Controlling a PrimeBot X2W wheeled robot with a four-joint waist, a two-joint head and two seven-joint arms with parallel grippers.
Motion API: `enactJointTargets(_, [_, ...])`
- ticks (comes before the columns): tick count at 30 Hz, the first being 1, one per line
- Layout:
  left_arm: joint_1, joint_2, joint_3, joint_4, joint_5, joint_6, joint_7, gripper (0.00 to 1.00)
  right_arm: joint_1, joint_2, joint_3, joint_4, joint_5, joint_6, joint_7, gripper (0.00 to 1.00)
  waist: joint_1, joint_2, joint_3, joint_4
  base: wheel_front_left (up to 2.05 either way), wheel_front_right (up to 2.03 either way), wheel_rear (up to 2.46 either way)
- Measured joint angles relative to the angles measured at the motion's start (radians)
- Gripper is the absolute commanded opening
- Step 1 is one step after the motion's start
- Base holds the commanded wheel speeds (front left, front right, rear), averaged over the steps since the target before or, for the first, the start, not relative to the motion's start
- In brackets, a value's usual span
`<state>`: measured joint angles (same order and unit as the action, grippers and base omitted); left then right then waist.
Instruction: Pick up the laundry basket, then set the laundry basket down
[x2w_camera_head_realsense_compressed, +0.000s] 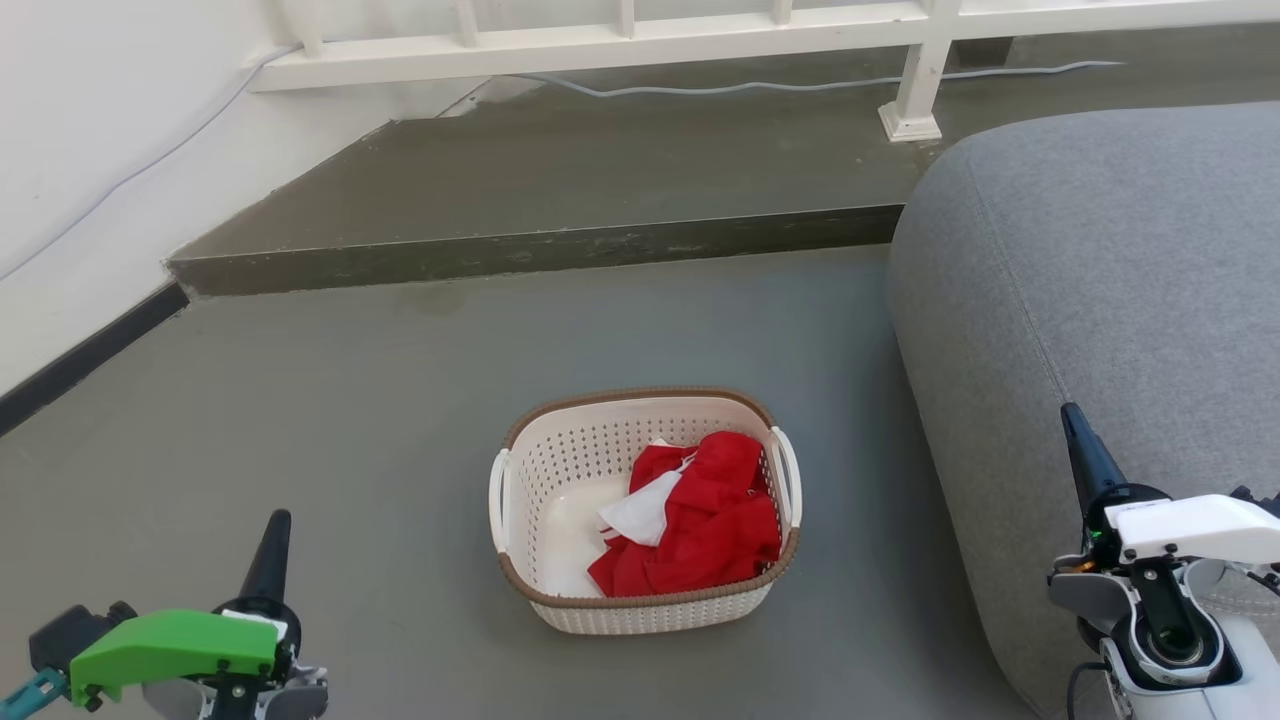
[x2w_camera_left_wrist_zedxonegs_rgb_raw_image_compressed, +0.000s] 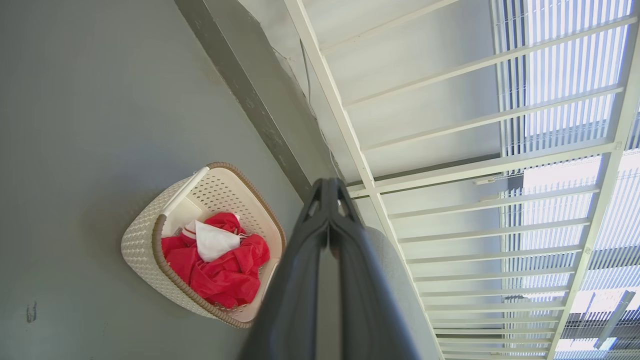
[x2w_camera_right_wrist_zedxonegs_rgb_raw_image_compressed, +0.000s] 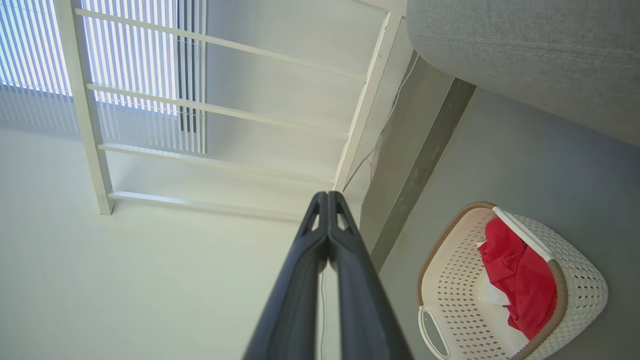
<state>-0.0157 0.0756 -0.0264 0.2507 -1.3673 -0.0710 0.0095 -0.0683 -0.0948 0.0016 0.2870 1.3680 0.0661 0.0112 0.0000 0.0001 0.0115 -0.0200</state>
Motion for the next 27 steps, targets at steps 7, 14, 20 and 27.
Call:
enactJointTargets(7, [-0.013,-0.001,0.025,0.004,-0.087,-0.017,0.022,0.0,0.0,0.007,-0.032,0.0,0.091,0.018,0.021,0.0,0.0,0.0,-0.003,0.007,0.0,0.0,0.0])
enactJointTargets(14, [-0.026,-0.005,0.045,0.017,-0.195,-0.036,0.051,0.0,0.0,0.022,-0.068,0.0,0.192,0.04,0.049,0.0,0.0,0.0,-0.007,0.015,0.0,0.0,0.0])
enactJointTargets(20, [-0.03,-0.007,0.059,0.026,-0.262,-0.049,0.062,0.0,-0.001,0.03,-0.094,-0.001,0.262,0.049,0.061,0.0,0.0,0.0,-0.009,0.02,0.0,0.0,0.0])
enactJointTargets(27, [-0.031,-0.008,0.06,0.027,-0.265,-0.049,0.062,0.0,-0.001,0.03,-0.095,-0.001,0.268,0.049,0.061,0.0,0.0,0.0,-0.009,0.02,0.0,0.0,0.0])
